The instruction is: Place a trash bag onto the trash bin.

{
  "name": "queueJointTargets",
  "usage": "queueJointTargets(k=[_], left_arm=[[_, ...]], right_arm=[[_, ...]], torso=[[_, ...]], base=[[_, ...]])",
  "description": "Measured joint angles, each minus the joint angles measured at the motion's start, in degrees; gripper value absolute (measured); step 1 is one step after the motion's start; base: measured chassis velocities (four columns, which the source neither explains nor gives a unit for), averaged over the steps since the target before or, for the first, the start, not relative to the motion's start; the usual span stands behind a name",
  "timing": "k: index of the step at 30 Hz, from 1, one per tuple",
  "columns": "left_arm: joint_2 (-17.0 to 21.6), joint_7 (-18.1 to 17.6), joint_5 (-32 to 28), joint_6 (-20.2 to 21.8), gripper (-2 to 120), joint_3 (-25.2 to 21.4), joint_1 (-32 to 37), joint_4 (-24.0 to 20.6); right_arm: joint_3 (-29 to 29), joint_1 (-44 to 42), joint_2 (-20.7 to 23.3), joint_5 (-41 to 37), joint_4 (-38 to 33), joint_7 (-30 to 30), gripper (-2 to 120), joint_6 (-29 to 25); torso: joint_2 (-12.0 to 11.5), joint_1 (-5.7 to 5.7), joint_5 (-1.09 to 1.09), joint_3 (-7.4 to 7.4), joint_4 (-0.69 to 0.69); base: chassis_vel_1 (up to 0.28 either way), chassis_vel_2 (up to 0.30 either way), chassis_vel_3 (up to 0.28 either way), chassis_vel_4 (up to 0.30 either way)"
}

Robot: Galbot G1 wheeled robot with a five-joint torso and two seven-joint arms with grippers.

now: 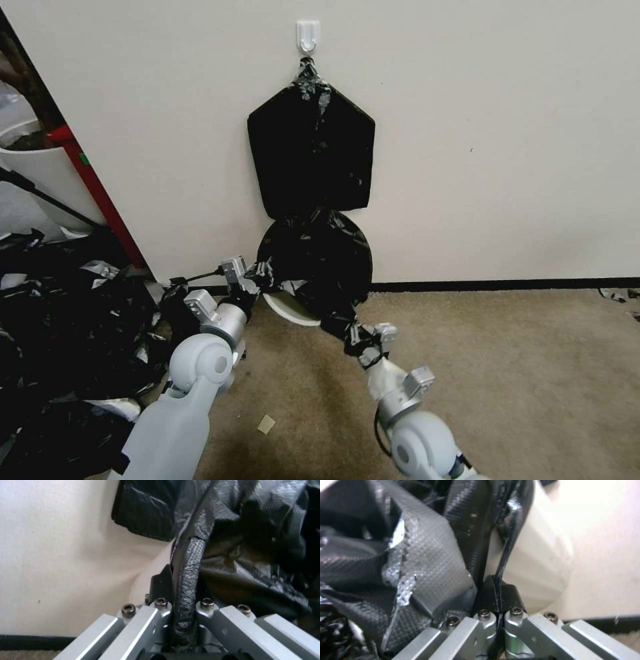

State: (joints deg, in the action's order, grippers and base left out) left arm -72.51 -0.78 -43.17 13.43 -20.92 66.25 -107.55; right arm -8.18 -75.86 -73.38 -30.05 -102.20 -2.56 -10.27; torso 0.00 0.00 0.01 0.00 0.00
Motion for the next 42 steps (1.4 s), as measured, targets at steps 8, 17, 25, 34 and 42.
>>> queueJointTargets(k=[8, 17, 25, 34, 42], left_arm=[[-0.1, 0.4, 0.1, 0.1, 2, -0.1, -0.2, 0.0], [-0.5, 0.5, -2.3, 0.0, 2, -0.5, -1.1, 0.0], [-0.2, 0.9, -1.8, 0.1, 2, -0.4, -0.7, -0.5], [-0.1, 1.8, 6.1, -2.2, 2, 0.2, -0.3, 1.2], [0.0, 1.7, 12.1, -3.8, 2, 0.8, -0.4, 3.1]], right_arm=[[-4.2, 2.2, 1.9, -0.9, 2.1, -8.0, 0, -1.8], [-9.1, 2.8, 3.2, 3.8, 8.3, -30.4, 0, -6.0], [-10.7, 4.1, 2.7, 16.0, 10.0, -28.7, 0, -8.8], [-10.4, 2.6, 3.6, 15.0, 4.6, -21.6, 23, -7.8], [-8.2, -1.0, 7.0, 3.8, -4.9, 1.4, 55, 9.5]], torso=[[0.0, 0.0, -0.01, 0.0, 0.0], [0.0, 0.0, -0.01, 0.0, 0.0], [0.0, 0.0, -0.01, 0.0, 0.0], [0.0, 0.0, -0.01, 0.0, 0.01], [0.0, 0.0, -0.01, 0.0, -0.01]], base=[[0.0, 0.0, 0.0, 0.0], [0.0, 0.0, 0.0, 0.0], [0.0, 0.0, 0.0, 0.0], [0.0, 0.0, 0.0, 0.0], [0.0, 0.0, 0.0, 0.0]])
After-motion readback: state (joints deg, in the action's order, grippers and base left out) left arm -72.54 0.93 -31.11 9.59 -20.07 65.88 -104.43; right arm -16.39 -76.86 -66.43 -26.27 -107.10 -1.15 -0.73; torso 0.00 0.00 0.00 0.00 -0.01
